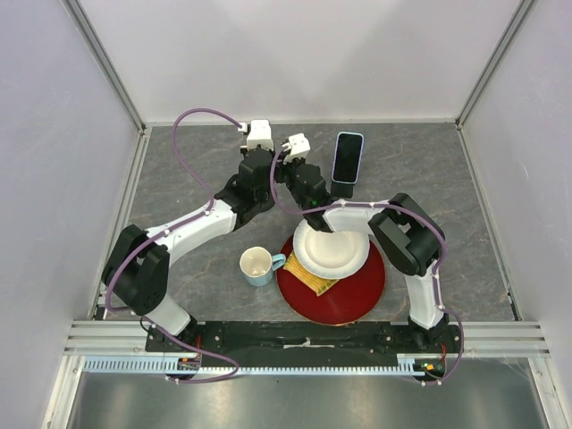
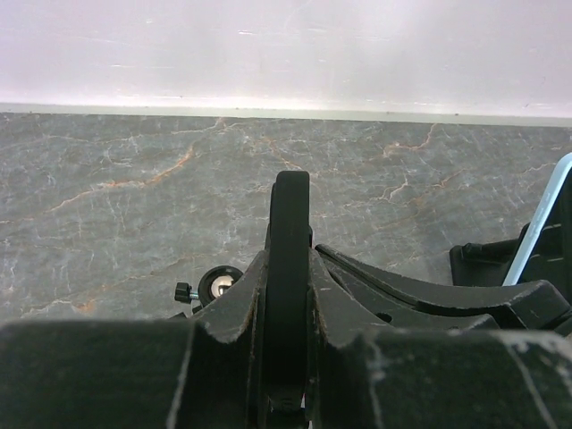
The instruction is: Place the phone on the phone stand
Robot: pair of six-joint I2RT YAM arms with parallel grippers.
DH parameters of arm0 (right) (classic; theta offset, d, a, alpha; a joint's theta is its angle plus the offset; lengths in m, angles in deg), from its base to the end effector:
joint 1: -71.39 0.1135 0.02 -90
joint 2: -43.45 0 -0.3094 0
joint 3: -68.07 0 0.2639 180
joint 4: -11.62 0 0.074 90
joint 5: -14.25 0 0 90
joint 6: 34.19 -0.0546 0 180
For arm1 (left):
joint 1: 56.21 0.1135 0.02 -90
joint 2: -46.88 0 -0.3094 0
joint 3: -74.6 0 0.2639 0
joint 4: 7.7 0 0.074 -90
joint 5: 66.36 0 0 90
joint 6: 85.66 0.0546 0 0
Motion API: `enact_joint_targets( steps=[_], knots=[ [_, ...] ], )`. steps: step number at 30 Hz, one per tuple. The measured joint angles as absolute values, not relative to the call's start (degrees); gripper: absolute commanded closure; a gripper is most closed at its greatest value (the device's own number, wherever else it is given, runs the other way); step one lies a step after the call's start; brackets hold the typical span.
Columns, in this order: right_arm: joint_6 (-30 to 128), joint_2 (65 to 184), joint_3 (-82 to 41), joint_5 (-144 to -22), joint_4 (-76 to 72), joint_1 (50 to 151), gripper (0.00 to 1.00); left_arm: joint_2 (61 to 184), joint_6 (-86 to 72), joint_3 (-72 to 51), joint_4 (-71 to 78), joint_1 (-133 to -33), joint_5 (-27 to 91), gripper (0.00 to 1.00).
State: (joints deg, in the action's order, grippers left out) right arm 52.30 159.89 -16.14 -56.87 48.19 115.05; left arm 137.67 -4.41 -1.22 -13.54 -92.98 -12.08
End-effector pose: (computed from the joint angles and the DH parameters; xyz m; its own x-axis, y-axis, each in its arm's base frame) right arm 0.3785 0.3368 0.2593 0.0289 0.1077 -0.9938 -0.4224 0.9024 0.0855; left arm 0.3363 -0.2115 0.3359 -0.1293 -0.0575 -0.9899 0.0046 0.9983 -0.0586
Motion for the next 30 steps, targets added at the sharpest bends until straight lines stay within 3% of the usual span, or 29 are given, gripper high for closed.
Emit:
enact_joint_targets(
  steps=[8,14,21,26,29,30],
  knots=[
    [52.8,158.6,-12.5,-51.7,52.3,116.1,1.0,137.7,-6.7,-1.5,-12.2,-94.0,-12.8,0.98],
    [58.9,156.7,-11.2,-45.9,55.1,120.9,1.0,139.4,-8.5,-2.8,-11.1,-92.0,-21.4,0.98],
    [60.8,154.0,-9.8,-47.4,54.8,121.5,1.0,139.4,-8.8,-2.6,-11.1,-90.5,-23.8,0.98],
    [57.2,150.8,-6.9,-55.1,53.9,114.2,0.9,137.6,-8.8,-0.5,-11.9,-90.1,-21.0,0.98],
    [53.8,149.8,-6.8,-60.7,53.1,108.4,0.75,136.0,-8.8,1.1,-12.3,-89.6,-17.9,0.98],
    [52.5,149.7,-6.8,-64.0,53.0,106.2,0.62,135.4,-8.7,1.6,-12.3,-89.5,-16.8,0.98]
  ],
)
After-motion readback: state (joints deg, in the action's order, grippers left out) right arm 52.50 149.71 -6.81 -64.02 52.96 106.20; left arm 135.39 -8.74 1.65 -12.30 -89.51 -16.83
